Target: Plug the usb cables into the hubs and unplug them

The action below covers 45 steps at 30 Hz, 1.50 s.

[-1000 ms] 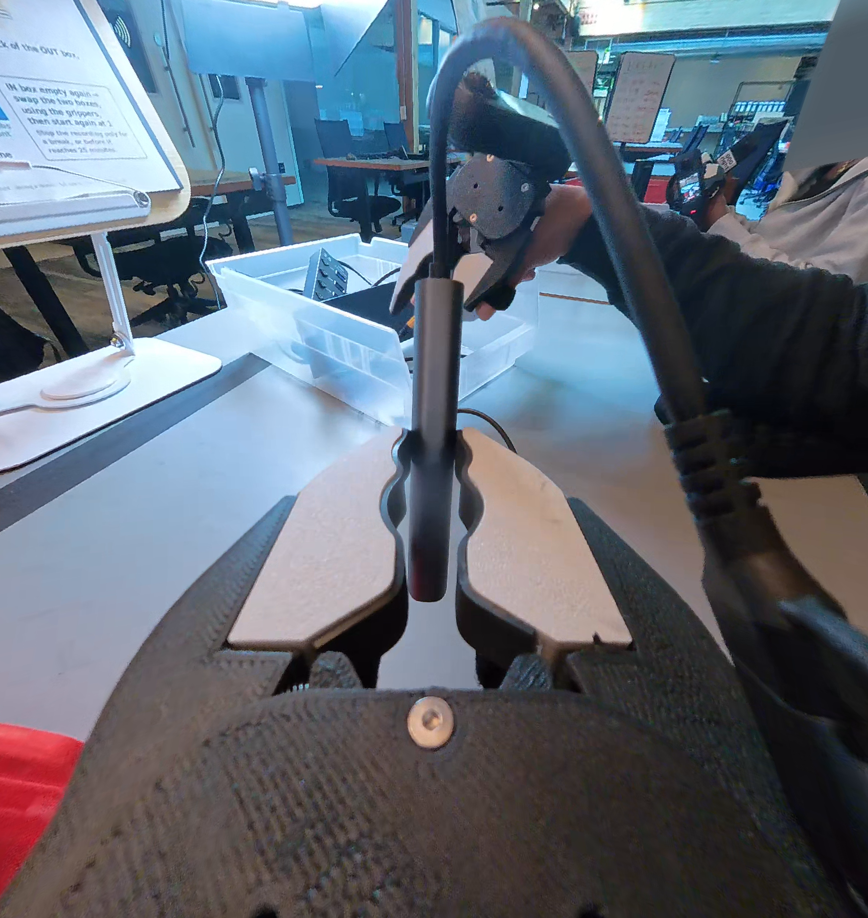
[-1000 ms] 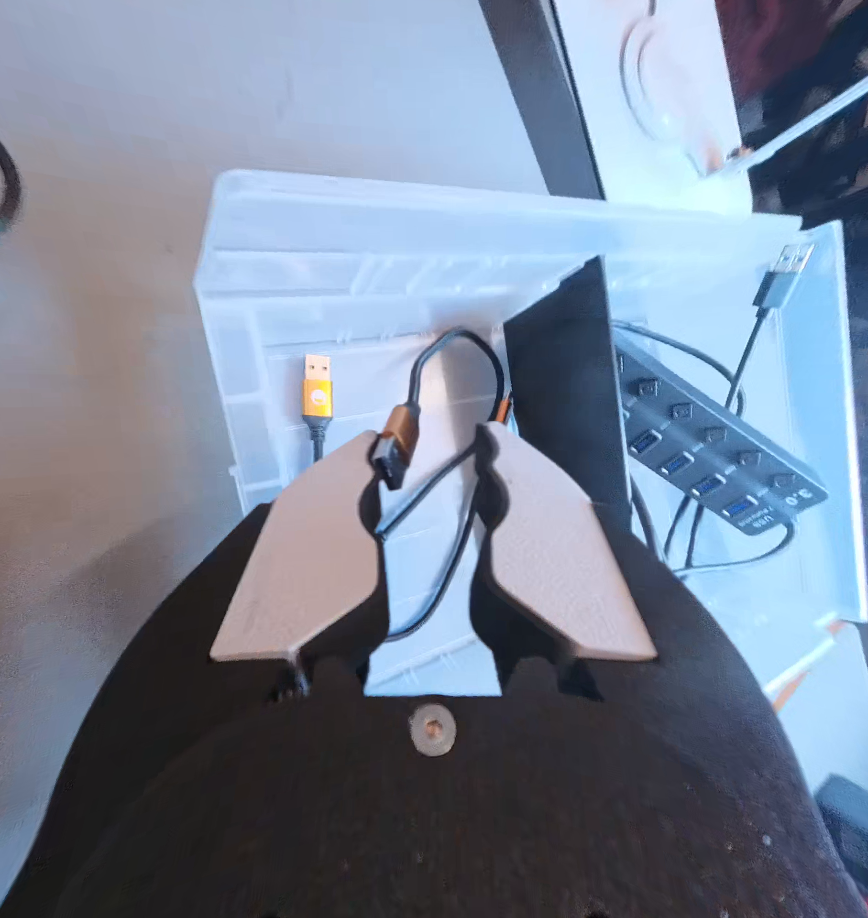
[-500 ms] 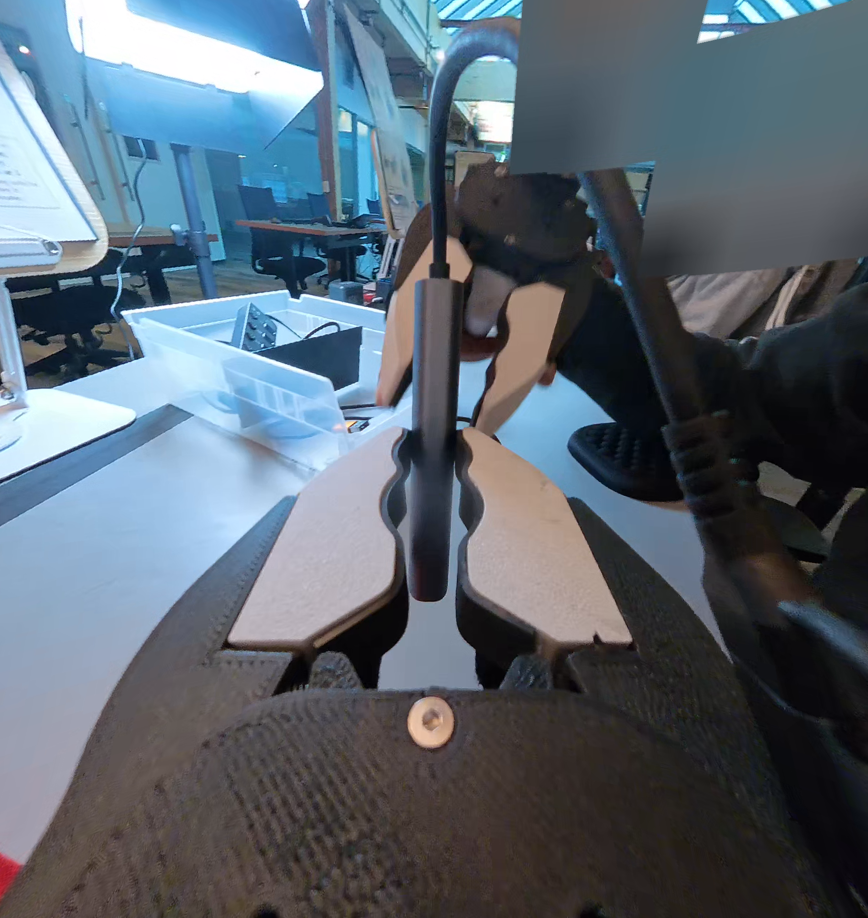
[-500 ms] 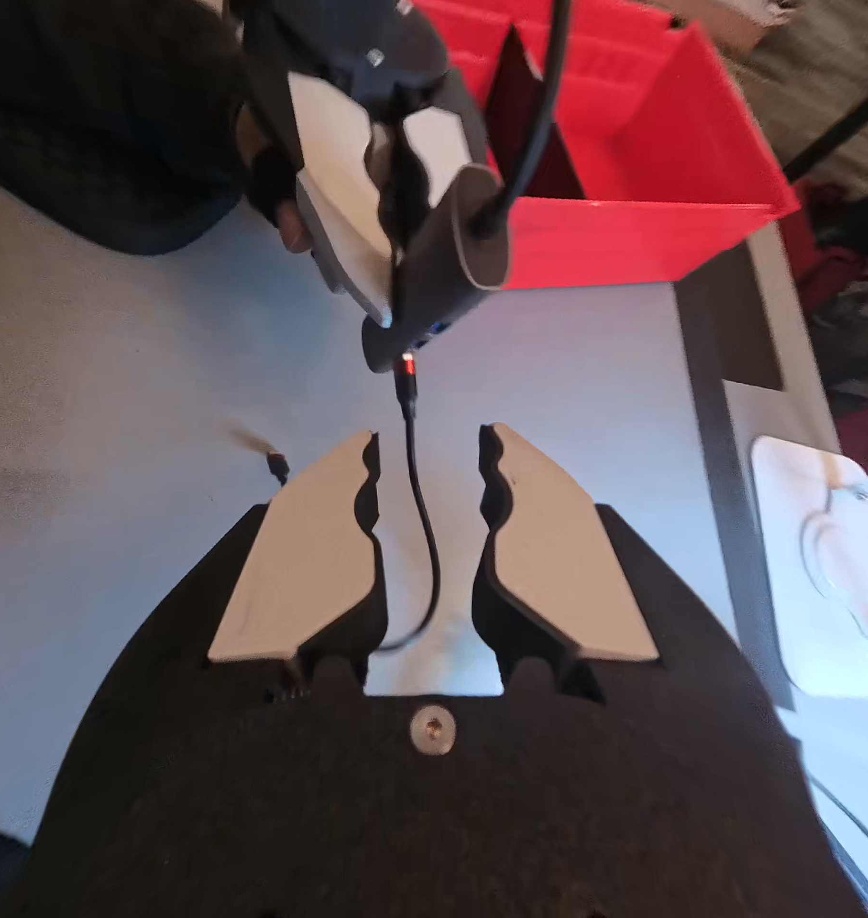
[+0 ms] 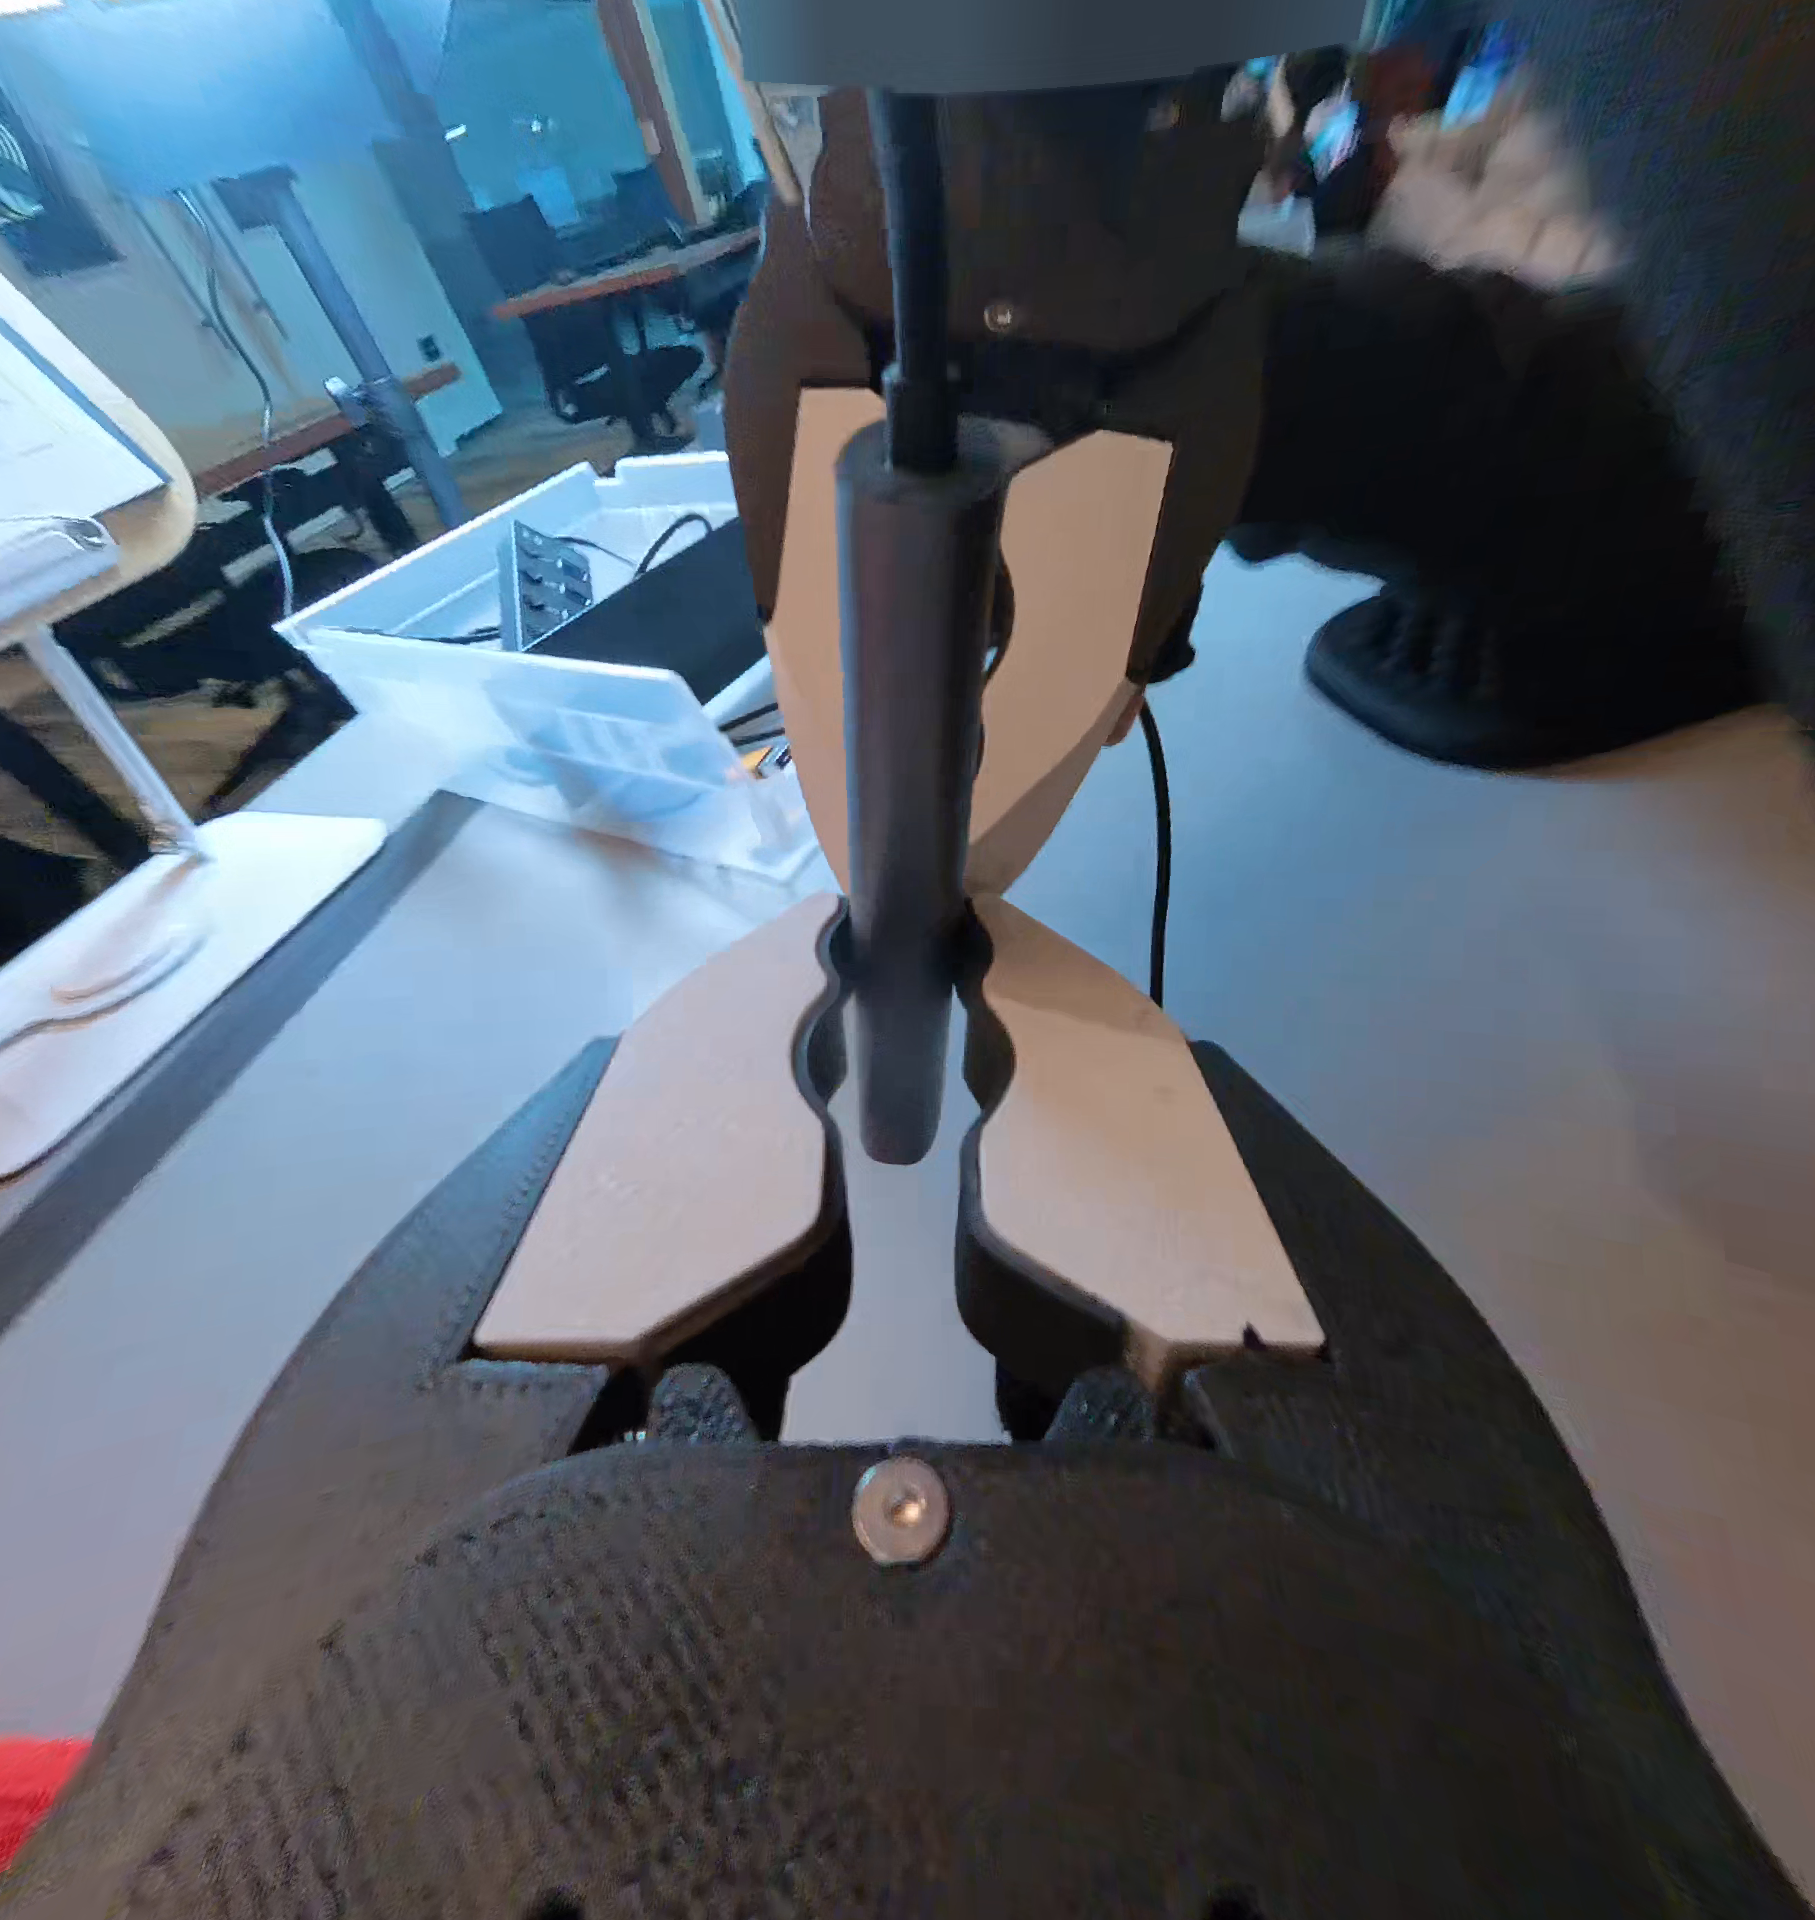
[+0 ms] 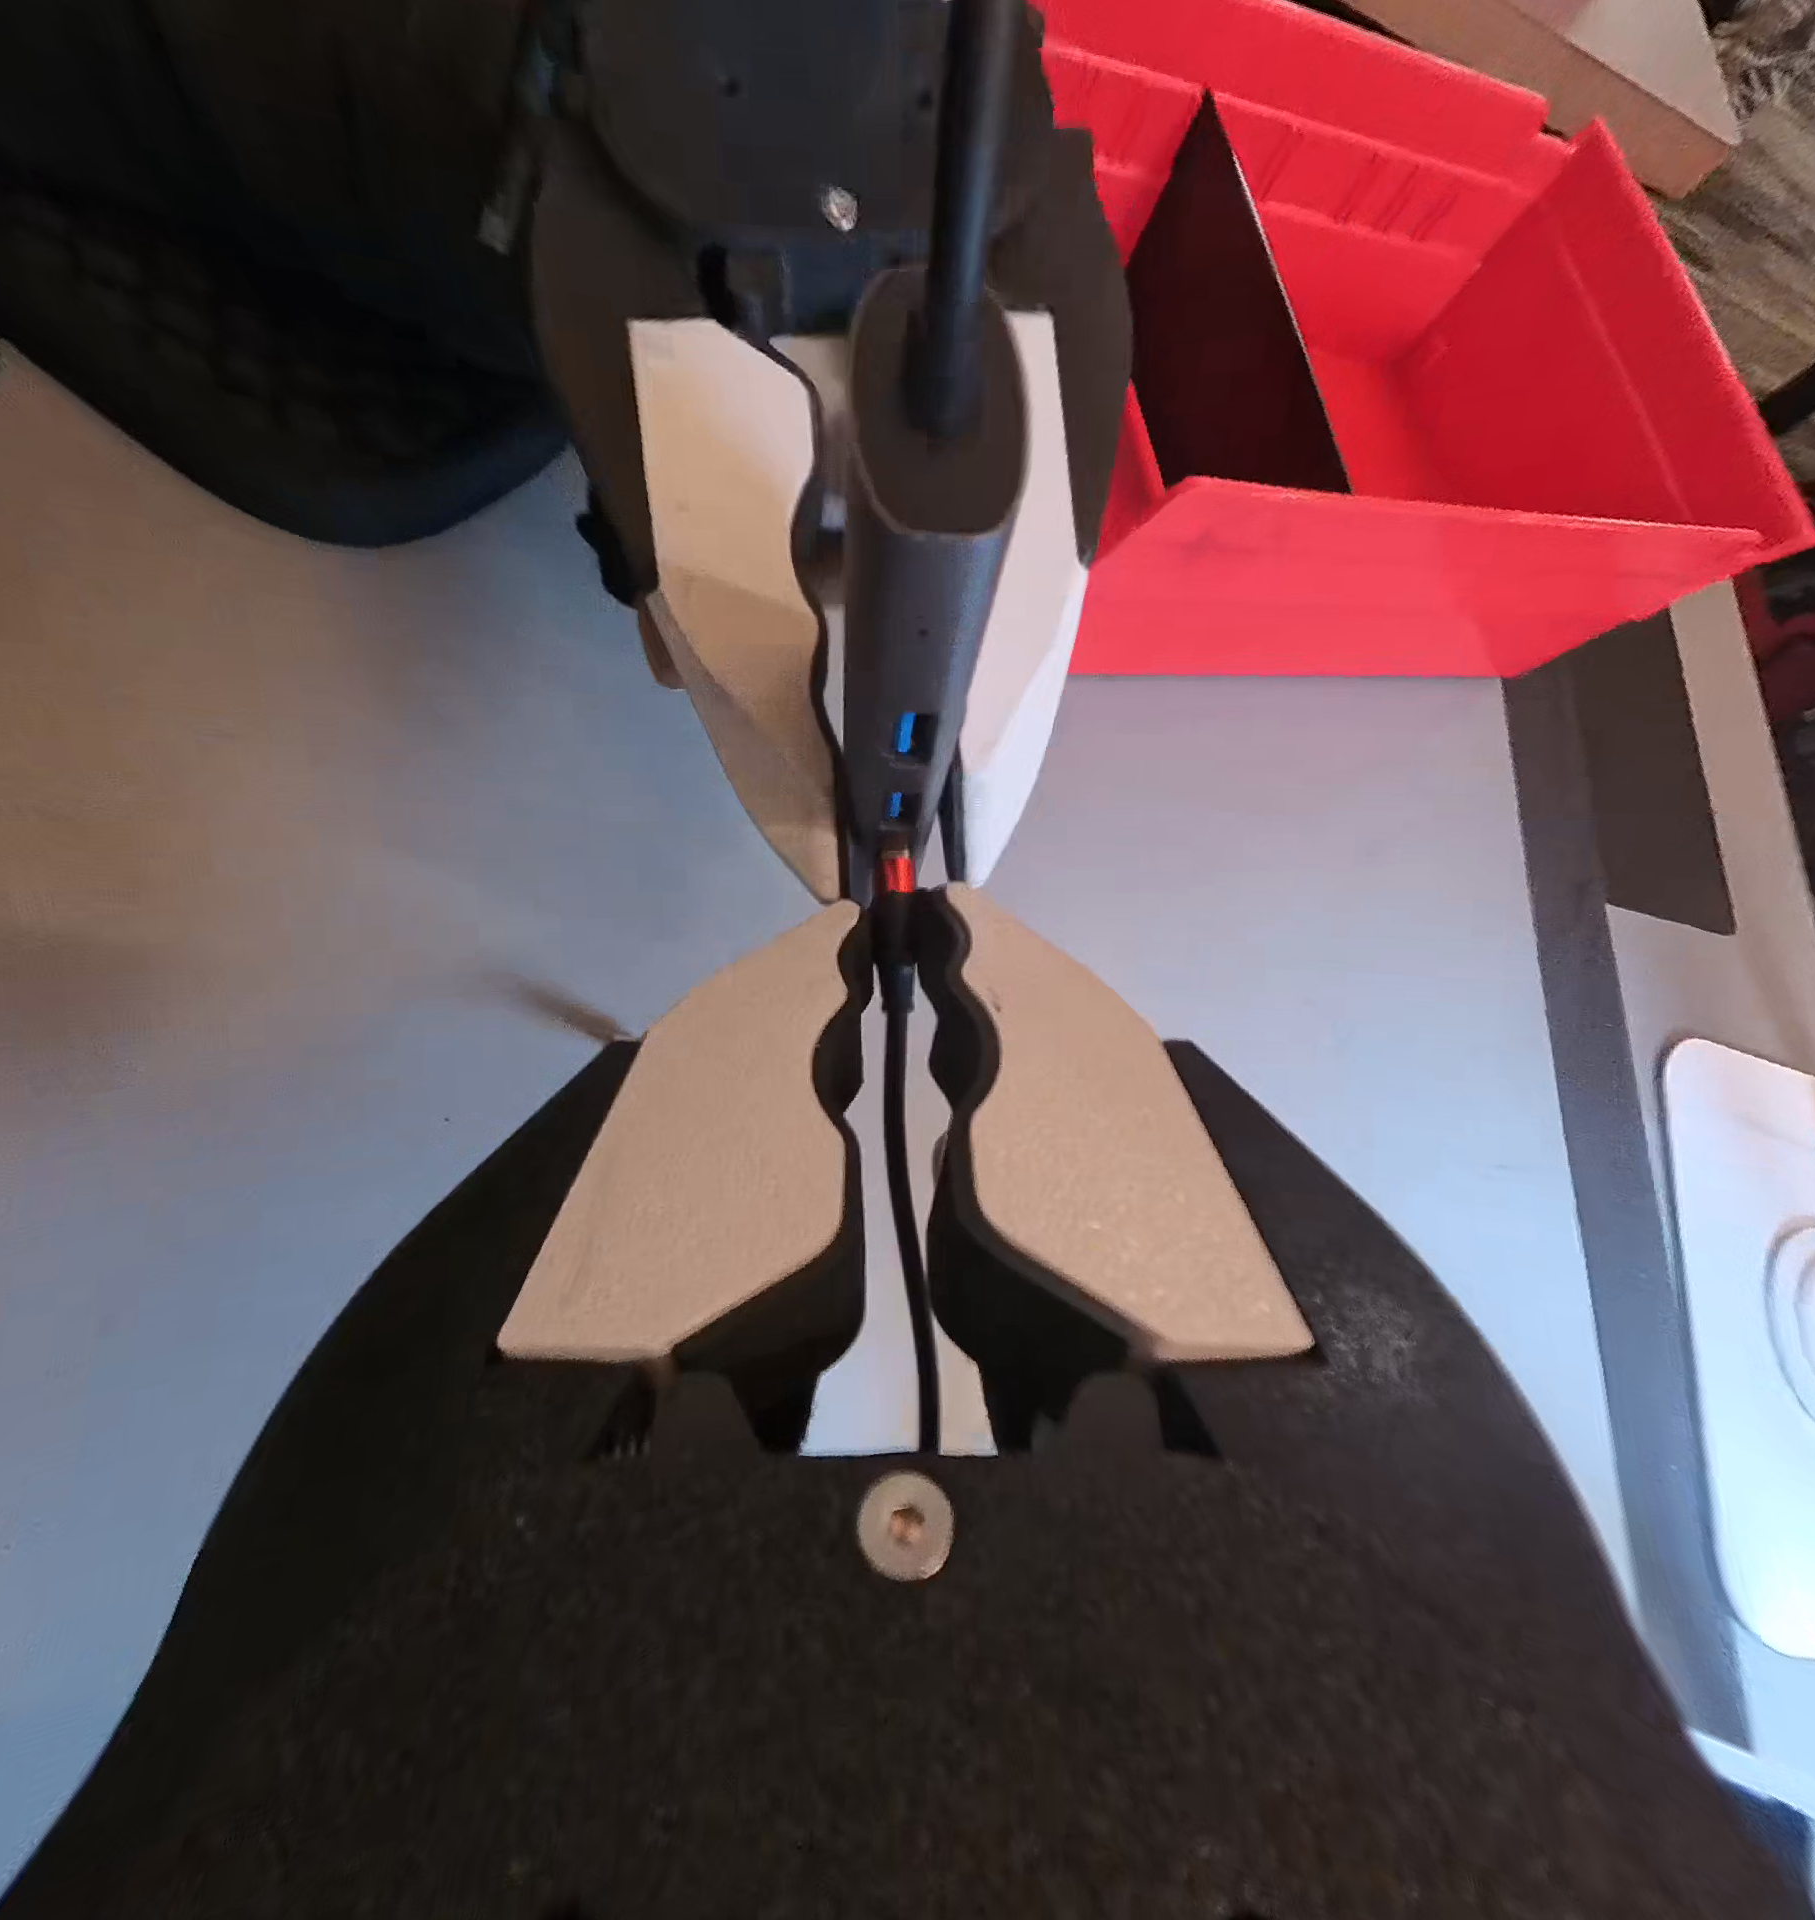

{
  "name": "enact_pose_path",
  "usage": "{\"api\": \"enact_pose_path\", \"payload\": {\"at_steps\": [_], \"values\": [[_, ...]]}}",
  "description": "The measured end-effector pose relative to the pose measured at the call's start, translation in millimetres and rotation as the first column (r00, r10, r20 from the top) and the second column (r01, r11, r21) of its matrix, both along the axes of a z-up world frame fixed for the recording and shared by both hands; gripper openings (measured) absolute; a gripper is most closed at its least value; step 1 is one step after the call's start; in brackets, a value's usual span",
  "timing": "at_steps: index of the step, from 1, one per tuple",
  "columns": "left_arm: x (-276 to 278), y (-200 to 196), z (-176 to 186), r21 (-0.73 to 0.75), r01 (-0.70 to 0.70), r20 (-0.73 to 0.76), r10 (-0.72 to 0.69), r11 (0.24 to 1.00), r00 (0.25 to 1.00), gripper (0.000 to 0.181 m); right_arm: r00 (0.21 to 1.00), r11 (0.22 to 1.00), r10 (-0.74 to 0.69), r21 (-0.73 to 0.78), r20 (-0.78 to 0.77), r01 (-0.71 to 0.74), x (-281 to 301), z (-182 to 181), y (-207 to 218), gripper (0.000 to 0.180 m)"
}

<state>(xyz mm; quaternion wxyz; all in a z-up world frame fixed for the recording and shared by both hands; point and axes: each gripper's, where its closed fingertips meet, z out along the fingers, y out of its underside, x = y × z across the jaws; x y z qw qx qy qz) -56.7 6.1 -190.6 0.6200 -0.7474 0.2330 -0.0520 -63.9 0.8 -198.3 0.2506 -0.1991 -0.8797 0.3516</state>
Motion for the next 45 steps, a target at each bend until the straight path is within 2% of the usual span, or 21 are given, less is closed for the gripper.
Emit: {"api": "enact_pose_path", "payload": {"at_steps": [4, 8, 11, 13, 15, 17, 19, 20, 22, 24, 26, 27, 28, 30, 32, 33, 36, 38, 41, 43, 45], "values": [[-8.8, -0.7, -3.0, -0.021, -0.051, -0.167, 0.047, 0.998, 0.985, 0.018, 0.999, 0.999, -0.027, 0.037, -0.026, 0.028, -6.8, -3.2, 1.8, 0.008], [-8.7, 1.5, 3.9, -0.007, -0.074, -0.163, 0.072, 0.997, 0.984, 0.018, 1.000, 1.000, -0.012, 0.023, -0.019, 0.012, -6.5, 1.8, 4.9, 0.009], [-3.6, 1.6, 14.4, 0.000, -0.050, -0.106, 0.049, 0.999, 0.993, 0.018, 1.000, 1.000, 0.000, 0.009, -0.019, 0.000, -0.3, 10.9, 7.1, 0.008], [-31.7, -9.8, 40.3, 0.092, -0.143, -0.032, 0.146, 0.986, 0.989, 0.018, 0.994, 0.983, -0.105, 0.152, 0.017, 0.101, 2.8, -1.3, 49.3, 0.008], [-59.0, -35.7, 75.9, 0.167, -0.164, 0.131, 0.143, 0.972, 0.981, 0.018, 0.990, 0.990, -0.137, -0.041, 0.020, 0.138, 10.3, 18.6, 72.3, 0.008], [-52.7, -35.3, 82.3, 0.179, -0.148, 0.116, 0.128, 0.973, 0.985, 0.018, 0.972, 0.972, -0.213, -0.119, -0.097, 0.201, 7.5, 61.7, 93.4, 0.008], [-34.9, -21.8, 72.1, 0.134, -0.106, 0.124, 0.089, 0.985, 0.988, 0.018, 0.929, 0.949, -0.286, -0.204, -0.237, 0.240, 8.6, 109.9, 109.4, 0.008], [-29.3, -15.1, 63.5, 0.106, -0.095, 0.127, 0.081, 0.990, 0.989, 0.018, 0.880, 0.936, -0.347, -0.184, -0.324, 0.301, 9.8, 125.2, 125.7, 0.008], [-25.1, -4.8, 43.1, 0.071, -0.092, 0.126, 0.082, 0.993, 0.989, 0.018, 0.787, 0.906, -0.419, -0.149, -0.453, 0.397, 18.5, 140.8, 154.6, 0.008], [-22.5, 2.6, 20.6, 0.021, -0.082, 0.159, 0.078, 0.996, 0.984, 0.017, 0.694, 0.867, -0.484, -0.184, -0.532, 0.464, 24.2, 149.6, 180.4, 0.008], [-18.0, 7.2, 3.8, -0.026, -0.067, 0.196, 0.071, 0.997, 0.978, 0.018, 0.685, 0.840, -0.518, -0.155, -0.513, 0.520, 20.8, 132.2, 202.5, 0.008], [-15.1, 8.4, -1.7, -0.038, -0.060, 0.201, 0.067, 0.997, 0.977, 0.011, 0.698, 0.824, -0.536, -0.115, -0.474, 0.555, 15.9, 113.6, 213.9, 0.008], [-11.9, 9.2, -5.7, -0.047, -0.054, 0.197, 0.062, 0.997, 0.978, 0.016, 0.710, 0.802, -0.560, -0.063, -0.427, 0.594, 10.6, 91.0, 226.3, 0.008], [-6.5, 10.0, -11.6, -0.063, -0.046, 0.172, 0.056, 0.997, 0.984, 0.017, 0.688, 0.714, -0.642, 0.064, -0.340, 0.697, 3.9, 46.2, 257.7, 0.009], [-4.2, 10.7, -15.8, -0.075, -0.049, 0.146, 0.059, 0.996, 0.988, 0.017, 0.657, 0.639, -0.693, 0.167, -0.296, 0.751, 4.6, 20.9, 278.3, 0.029], [-4.3, 11.0, -17.1, -0.080, -0.053, 0.138, 0.063, 0.995, 0.988, 0.017, 0.641, 0.618, -0.707, 0.179, -0.300, 0.766, 5.4, 19.5, 283.1, 0.035], [-5.1, 11.2, -19.4, -0.096, -0.051, 0.145, 0.065, 0.994, 0.987, 0.017, 0.634, 0.641, -0.700, 0.102, -0.328, 0.761, 5.9, 39.0, 275.0, 0.037], [-8.5, 12.3, -22.4, -0.118, -0.072, 0.140, 0.088, 0.990, 0.986, 0.017, 0.666, 0.699, -0.665, 0.033, -0.340, 0.715, 6.2, 57.5, 254.8, 0.037], [-10.8, 12.9, -30.1, -0.177, -0.095, 0.113, 0.116, 0.980, 0.987, 0.017, 0.789, 0.843, -0.516, -0.032, -0.333, 0.537, 4.5, 78.6, 191.7, 0.035], [-8.4, 12.6, -36.2, -0.220, -0.095, 0.083, 0.116, 0.971, 0.990, 0.017, 0.895, 0.931, -0.360, -0.043, -0.263, 0.362, 6.9, 77.3, 134.5, 0.034], [-6.0, 12.0, -44.5, -0.266, -0.105, 0.027, 0.117, 0.958, 0.993, 0.017, 0.967, 0.984, -0.178, -0.062, -0.182, 0.170, 12.1, 67.4, 75.3, 0.034]]}}
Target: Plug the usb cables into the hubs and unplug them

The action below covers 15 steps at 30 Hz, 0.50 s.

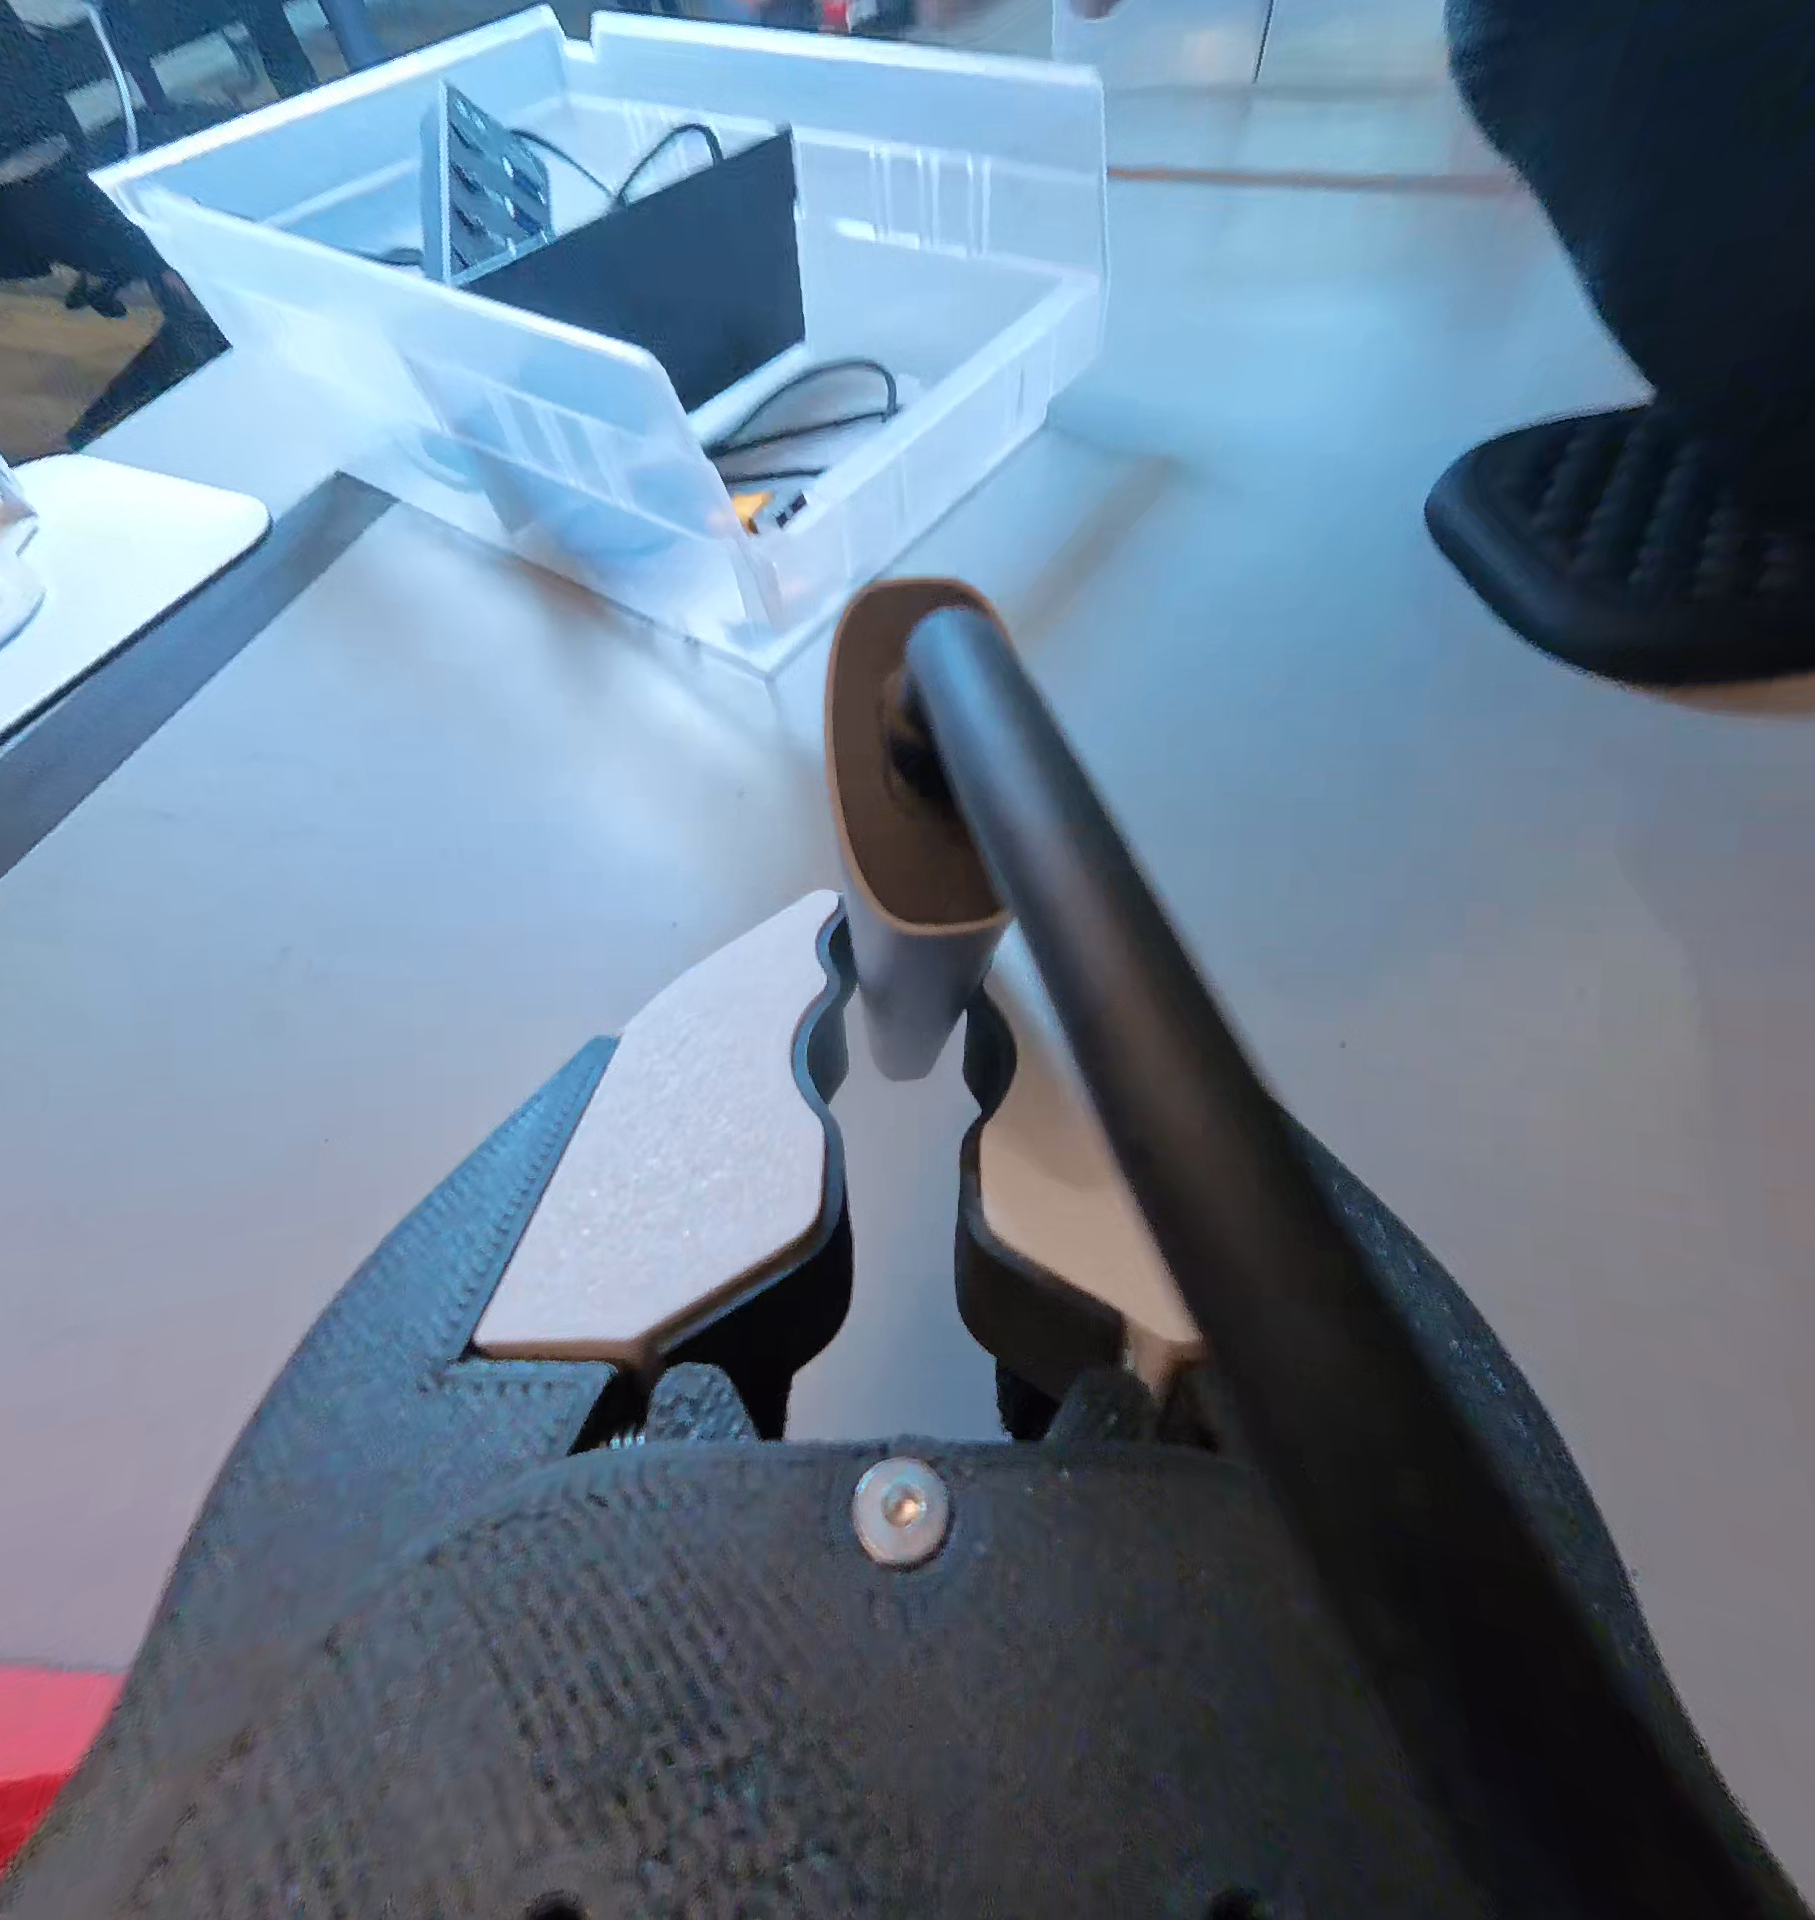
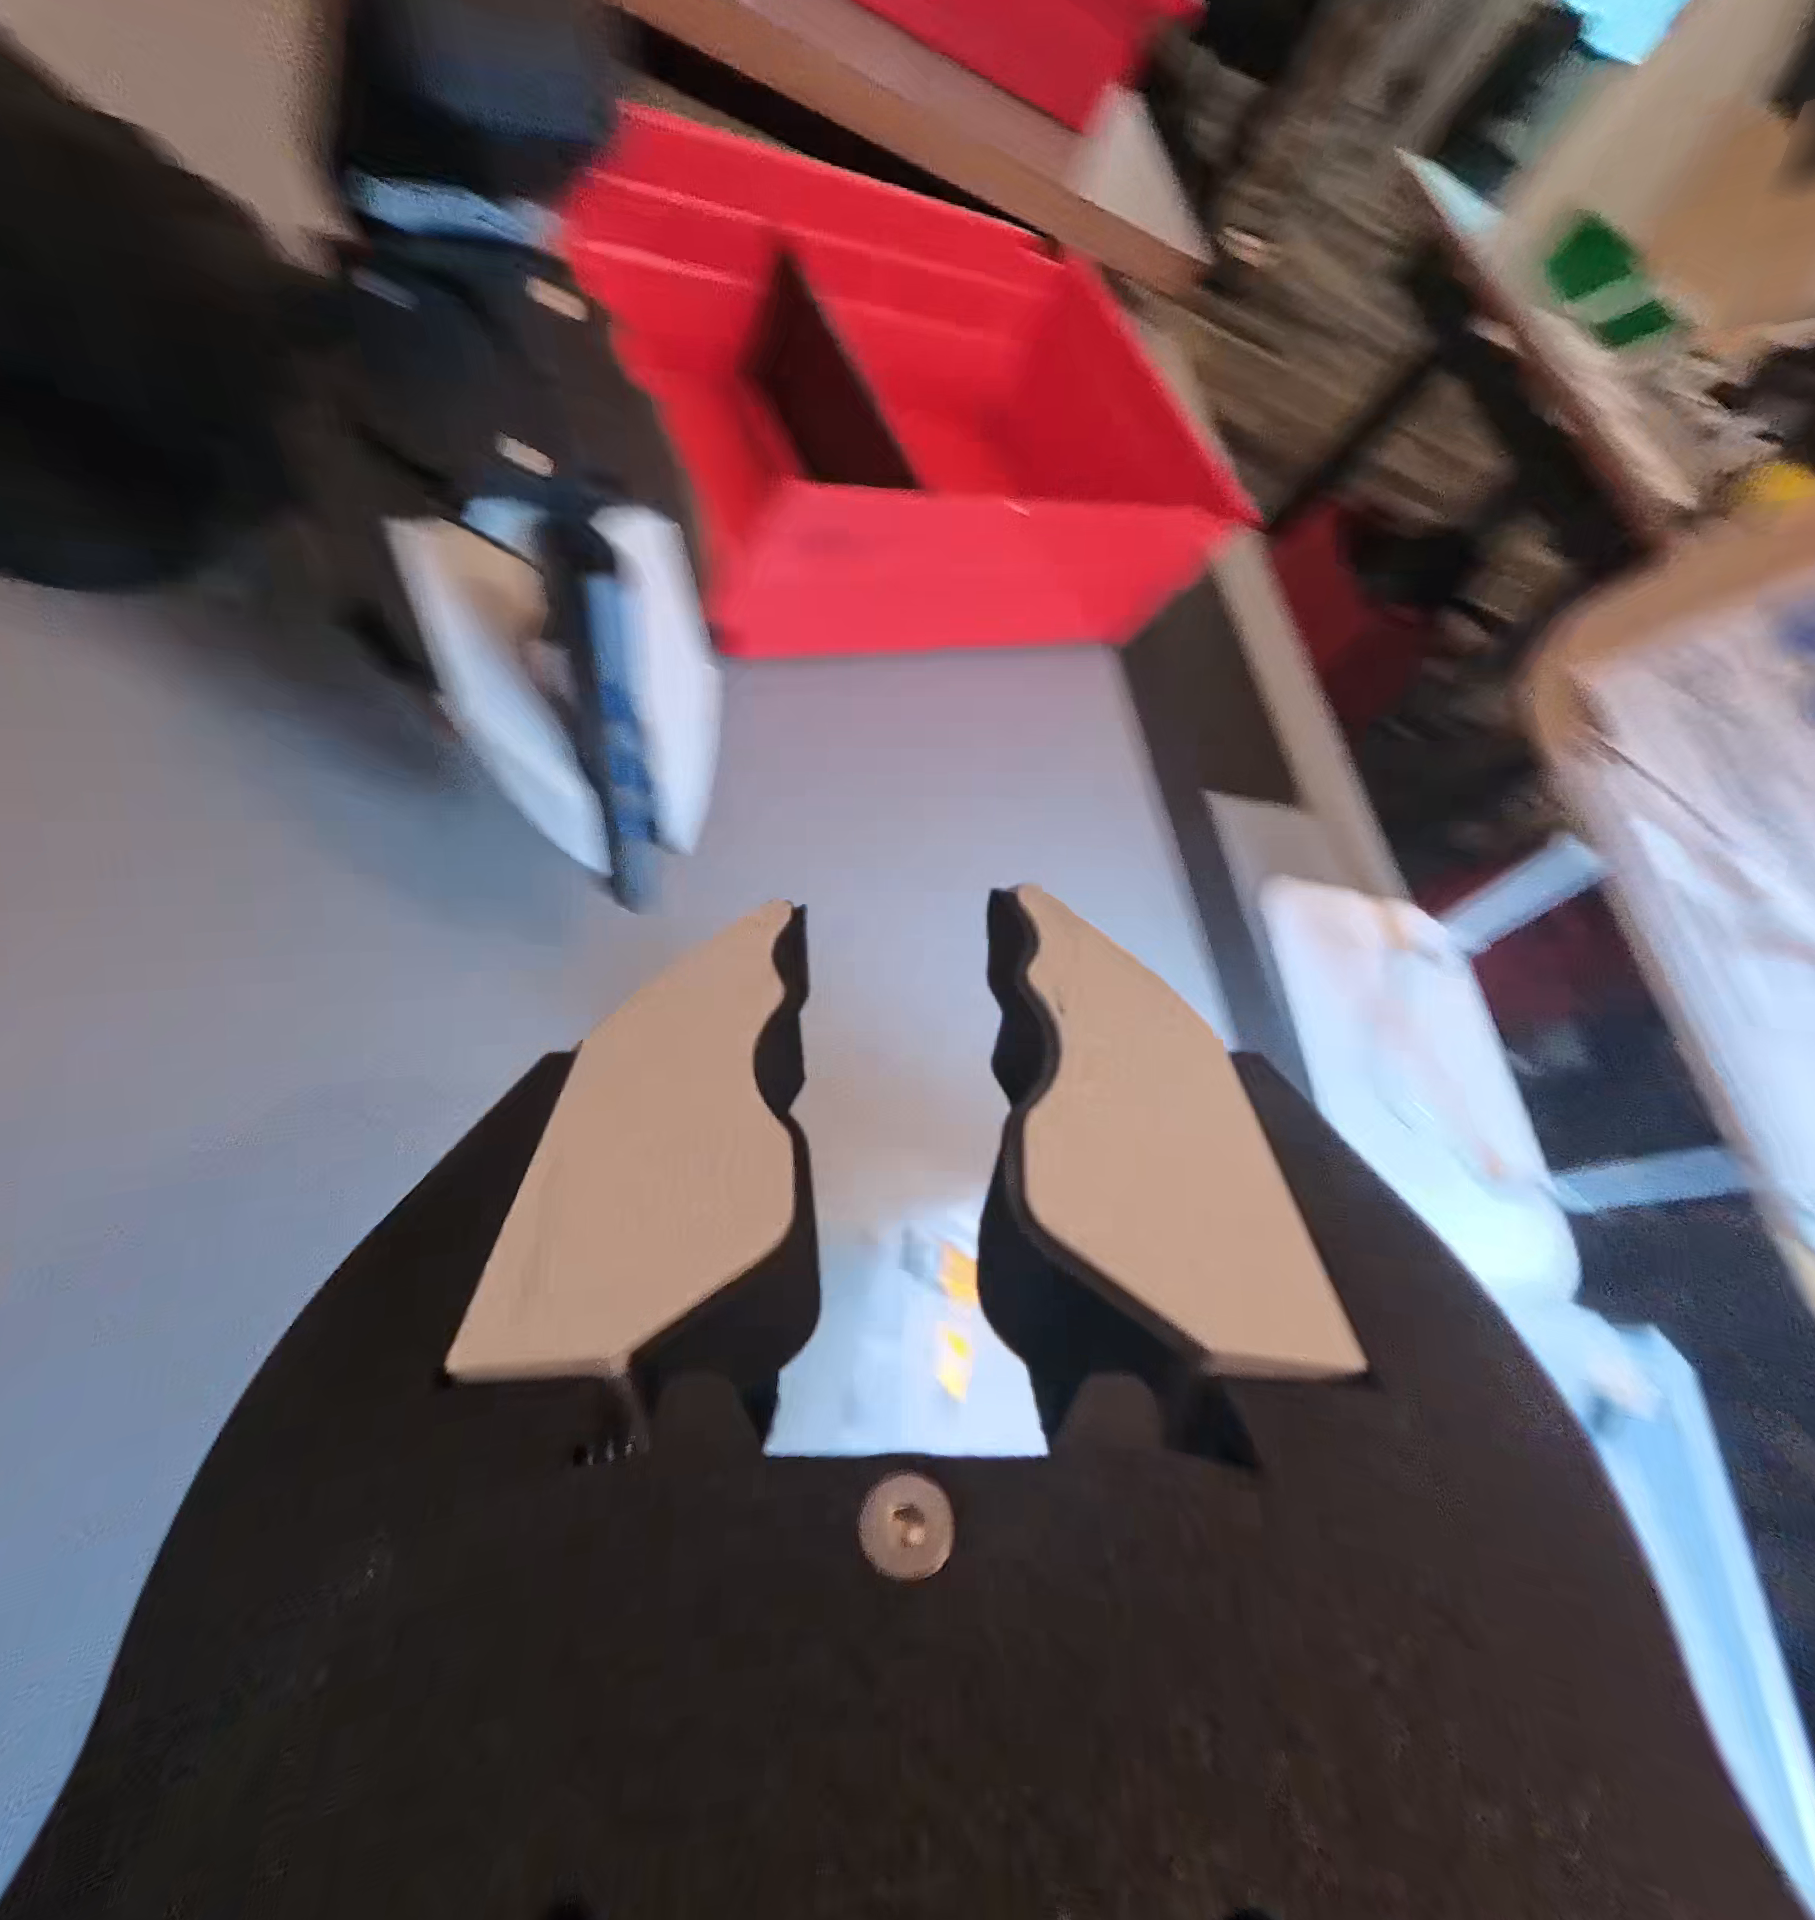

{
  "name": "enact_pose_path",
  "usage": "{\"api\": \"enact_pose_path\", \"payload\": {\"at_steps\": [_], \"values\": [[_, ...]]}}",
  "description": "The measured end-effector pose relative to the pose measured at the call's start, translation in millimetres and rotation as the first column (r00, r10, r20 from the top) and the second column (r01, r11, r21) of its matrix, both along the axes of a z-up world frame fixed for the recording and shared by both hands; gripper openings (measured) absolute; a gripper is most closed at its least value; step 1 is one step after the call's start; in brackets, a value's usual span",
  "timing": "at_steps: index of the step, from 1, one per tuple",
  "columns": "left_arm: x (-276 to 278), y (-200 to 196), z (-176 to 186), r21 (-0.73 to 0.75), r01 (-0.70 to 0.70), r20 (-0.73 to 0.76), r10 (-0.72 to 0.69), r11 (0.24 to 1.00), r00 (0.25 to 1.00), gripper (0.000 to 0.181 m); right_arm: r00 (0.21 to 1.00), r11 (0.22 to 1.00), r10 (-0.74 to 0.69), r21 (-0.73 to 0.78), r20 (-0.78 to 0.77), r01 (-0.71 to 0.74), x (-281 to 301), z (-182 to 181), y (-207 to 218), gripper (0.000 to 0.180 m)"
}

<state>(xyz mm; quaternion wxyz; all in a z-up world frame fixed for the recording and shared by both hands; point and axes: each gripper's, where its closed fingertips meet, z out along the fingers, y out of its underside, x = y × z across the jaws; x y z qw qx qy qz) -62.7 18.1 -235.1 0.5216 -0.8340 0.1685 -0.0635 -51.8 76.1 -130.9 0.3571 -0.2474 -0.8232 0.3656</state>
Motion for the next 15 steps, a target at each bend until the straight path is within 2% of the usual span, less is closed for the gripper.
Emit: {"api": "enact_pose_path", "payload": {"at_steps": [2, 4, 6, 7, 9, 11, 15], "values": [[3.8, -0.5, -8.0, -0.042, 0.009, -0.065, -0.011, 0.999, 0.998, 0.017, 0.987, 0.990, 0.142, -0.007, 0.073, -0.142, 3.0, -17.8, -46.7, 0.032], [10.2, -1.2, -13.0, -0.070, 0.028, -0.111, -0.036, 0.997, 0.993, 0.017, 0.967, 0.977, 0.213, -0.008, 0.137, -0.214, 1.2, -39.2, -78.9, 0.036], [14.0, -2.9, -18.8, -0.103, 0.040, -0.141, -0.055, 0.994, 0.988, 0.018, 0.956, 0.967, 0.248, 0.015, 0.158, -0.253, -2.5, -55.9, -94.4, 0.016], [14.9, -4.3, -21.6, -0.106, 0.055, -0.163, -0.072, 0.993, 0.984, 0.018, 0.949, 0.962, 0.265, 0.016, 0.171, -0.271, -0.9, -58.4, -96.3, 0.016], [14.3, -3.1, -11.8, -0.050, 0.052, -0.118, -0.057, 0.997, 0.991, 0.020, 0.943, 0.959, 0.280, -0.014, 0.180, -0.282, 4.1, -50.3, -88.8, 0.015], [3.5, -0.7, 9.4, 0.021, 0.000, -0.008, 0.001, 1.000, 1.000, 0.034, 0.954, 0.965, 0.262, -0.048, 0.147, -0.258, 9.1, -29.3, -69.9, 0.015], [-42.2, -4.5, 42.3, 0.167, -0.179, 0.113, 0.162, 0.970, 0.980, 0.037, 0.997, 0.996, 0.080, -0.042, -0.012, -0.081, 10.8, 31.2, 1.6, 0.015]]}}
